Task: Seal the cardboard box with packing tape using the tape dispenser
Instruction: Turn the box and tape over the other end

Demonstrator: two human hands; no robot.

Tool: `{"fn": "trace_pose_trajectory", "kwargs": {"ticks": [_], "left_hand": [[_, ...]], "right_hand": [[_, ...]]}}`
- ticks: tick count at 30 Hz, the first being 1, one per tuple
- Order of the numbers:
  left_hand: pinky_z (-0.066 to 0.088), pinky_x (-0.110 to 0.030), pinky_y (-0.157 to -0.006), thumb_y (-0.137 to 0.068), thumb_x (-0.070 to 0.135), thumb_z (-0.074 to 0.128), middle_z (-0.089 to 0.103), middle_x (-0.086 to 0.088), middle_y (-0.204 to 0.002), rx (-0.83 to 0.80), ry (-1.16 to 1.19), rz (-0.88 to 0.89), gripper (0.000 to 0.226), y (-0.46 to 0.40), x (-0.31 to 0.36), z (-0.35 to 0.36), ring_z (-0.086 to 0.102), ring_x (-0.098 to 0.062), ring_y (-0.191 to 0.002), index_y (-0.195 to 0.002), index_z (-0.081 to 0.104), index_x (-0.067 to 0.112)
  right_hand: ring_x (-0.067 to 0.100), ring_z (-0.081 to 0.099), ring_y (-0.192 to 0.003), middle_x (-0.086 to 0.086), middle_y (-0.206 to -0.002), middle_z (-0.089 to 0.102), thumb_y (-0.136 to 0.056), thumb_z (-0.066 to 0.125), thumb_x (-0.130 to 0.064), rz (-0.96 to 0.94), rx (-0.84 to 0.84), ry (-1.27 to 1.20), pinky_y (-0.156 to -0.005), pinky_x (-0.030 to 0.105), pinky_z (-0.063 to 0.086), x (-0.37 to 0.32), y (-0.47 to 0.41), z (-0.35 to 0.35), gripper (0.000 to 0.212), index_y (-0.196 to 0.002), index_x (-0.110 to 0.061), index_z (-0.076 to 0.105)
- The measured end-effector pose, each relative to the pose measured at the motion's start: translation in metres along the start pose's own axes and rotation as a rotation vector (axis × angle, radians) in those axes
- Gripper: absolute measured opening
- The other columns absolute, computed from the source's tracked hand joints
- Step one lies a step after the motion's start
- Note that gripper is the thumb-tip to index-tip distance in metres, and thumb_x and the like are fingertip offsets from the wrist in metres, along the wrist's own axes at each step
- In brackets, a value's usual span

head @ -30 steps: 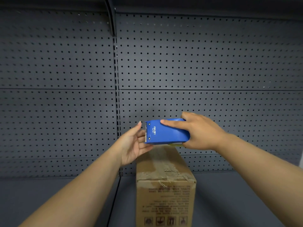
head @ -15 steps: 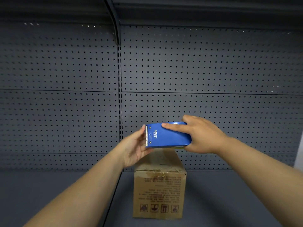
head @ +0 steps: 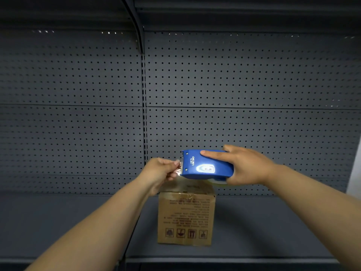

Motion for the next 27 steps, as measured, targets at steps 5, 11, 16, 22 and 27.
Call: {"fn": "trace_pose_trajectory", "kwargs": {"ticks": [5,11,16,22,27], "left_hand": [[0.044,-0.017,-0.050,-0.087,0.013,0.059,0.058,-0.005,-0.059,0.050,-0.044,-0.033,0.018,0.012,-0.003,-0.009,0.049,-0.011,-0.051,-0.073,0.066,0.004],[0.046,-0.020,-0.051,-0.085,0.014,0.063,0.060,-0.005,-0.061,0.144,-0.115,-0.093,0.016,0.021,-0.015,-0.033,0.050,-0.012,-0.053,-0.074,0.065,0.002],[0.044,-0.017,-0.047,-0.085,0.011,0.064,0.061,-0.006,-0.059,0.166,-0.157,-0.099,0.018,0.023,-0.022,-0.030,0.048,-0.012,-0.049,-0.071,0.064,0.000],[0.045,-0.020,-0.054,-0.085,0.013,0.065,0.060,-0.007,-0.057,0.193,-0.301,-0.113,0.025,0.023,-0.031,-0.029,0.048,-0.013,-0.051,-0.062,0.062,0.004],[0.041,-0.016,-0.047,-0.084,0.014,0.065,0.057,-0.004,-0.052,0.196,-0.390,-0.137,0.028,0.019,-0.032,-0.029,0.047,-0.011,-0.048,-0.059,0.060,0.005]], "right_hand": [[0.012,0.045,-0.084,-0.011,-0.091,0.039,-0.077,0.058,-0.057,0.049,-0.039,-0.015,-0.059,0.019,0.032,0.013,0.016,0.003,0.078,-0.127,-0.072,0.000],[0.011,0.047,-0.081,-0.011,-0.091,0.040,-0.078,0.058,-0.052,0.116,-0.054,-0.014,-0.060,0.021,0.036,0.041,0.044,0.007,0.080,-0.113,-0.079,-0.009],[0.009,0.045,-0.080,-0.011,-0.089,0.040,-0.077,0.057,-0.045,0.131,-0.082,-0.035,-0.058,0.021,0.035,0.042,0.052,0.017,0.083,-0.111,-0.080,-0.010],[0.012,0.047,-0.084,-0.010,-0.090,0.040,-0.078,0.056,-0.040,0.142,-0.139,-0.014,-0.065,0.022,0.040,0.037,0.051,0.021,0.080,-0.129,-0.070,0.003],[0.012,0.046,-0.083,-0.010,-0.089,0.039,-0.078,0.055,-0.039,0.138,-0.159,0.022,-0.056,0.019,0.029,0.034,0.047,0.022,0.079,-0.131,-0.069,0.004]]}}
Point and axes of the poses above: each hand's wrist, its own y-axis away from the middle knuckle, its own z-axis out of the palm, x = y × z, the point moved 1 cm from there along -y, towards the middle knuckle
